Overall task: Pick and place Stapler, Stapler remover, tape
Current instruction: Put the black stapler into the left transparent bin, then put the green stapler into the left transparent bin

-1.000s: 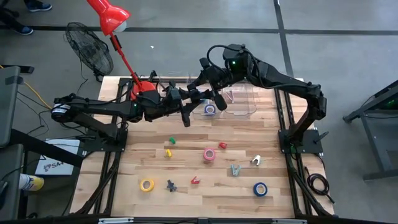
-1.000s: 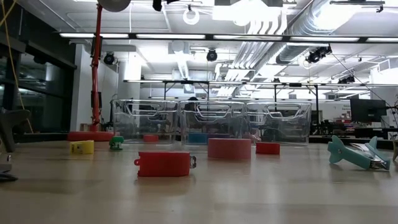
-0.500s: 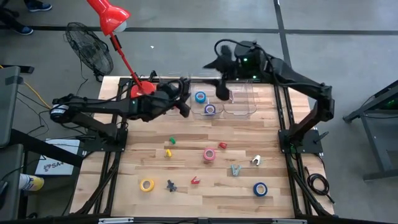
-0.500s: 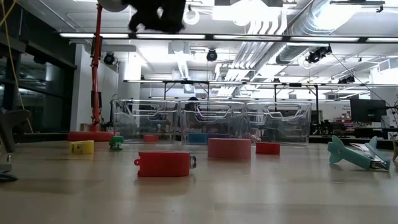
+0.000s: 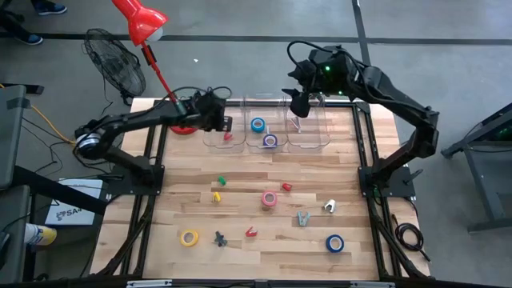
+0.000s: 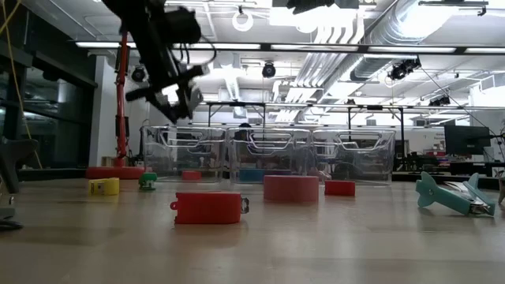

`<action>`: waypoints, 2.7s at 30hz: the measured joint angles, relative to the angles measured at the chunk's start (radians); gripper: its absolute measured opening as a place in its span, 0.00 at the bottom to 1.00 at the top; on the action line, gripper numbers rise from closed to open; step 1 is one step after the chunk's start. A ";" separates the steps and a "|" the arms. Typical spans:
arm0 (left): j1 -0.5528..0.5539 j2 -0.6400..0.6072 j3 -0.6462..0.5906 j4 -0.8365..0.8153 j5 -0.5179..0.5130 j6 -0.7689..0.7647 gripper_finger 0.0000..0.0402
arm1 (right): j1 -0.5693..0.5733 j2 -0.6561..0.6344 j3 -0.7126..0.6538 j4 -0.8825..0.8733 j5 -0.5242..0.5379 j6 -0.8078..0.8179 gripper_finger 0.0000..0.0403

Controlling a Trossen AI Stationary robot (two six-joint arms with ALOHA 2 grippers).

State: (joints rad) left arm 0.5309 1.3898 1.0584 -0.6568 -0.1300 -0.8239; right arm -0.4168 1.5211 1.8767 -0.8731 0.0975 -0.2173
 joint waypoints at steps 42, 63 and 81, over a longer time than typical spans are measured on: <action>0.124 0.217 0.001 0.058 0.176 -0.012 0.79 | -0.022 0.004 0.000 -0.141 -0.003 0.005 0.60; -0.037 0.006 0.192 -0.373 0.254 0.536 0.56 | -0.022 0.004 0.000 -0.233 -0.002 0.004 0.59; -0.358 0.118 0.191 -0.389 0.199 1.384 0.56 | -0.022 0.004 -0.001 -0.264 -0.079 -0.028 0.59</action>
State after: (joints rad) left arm 0.1727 1.5073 1.2491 -1.0462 0.0689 0.5601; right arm -0.4385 1.5249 1.8759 -1.1374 0.0185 -0.2457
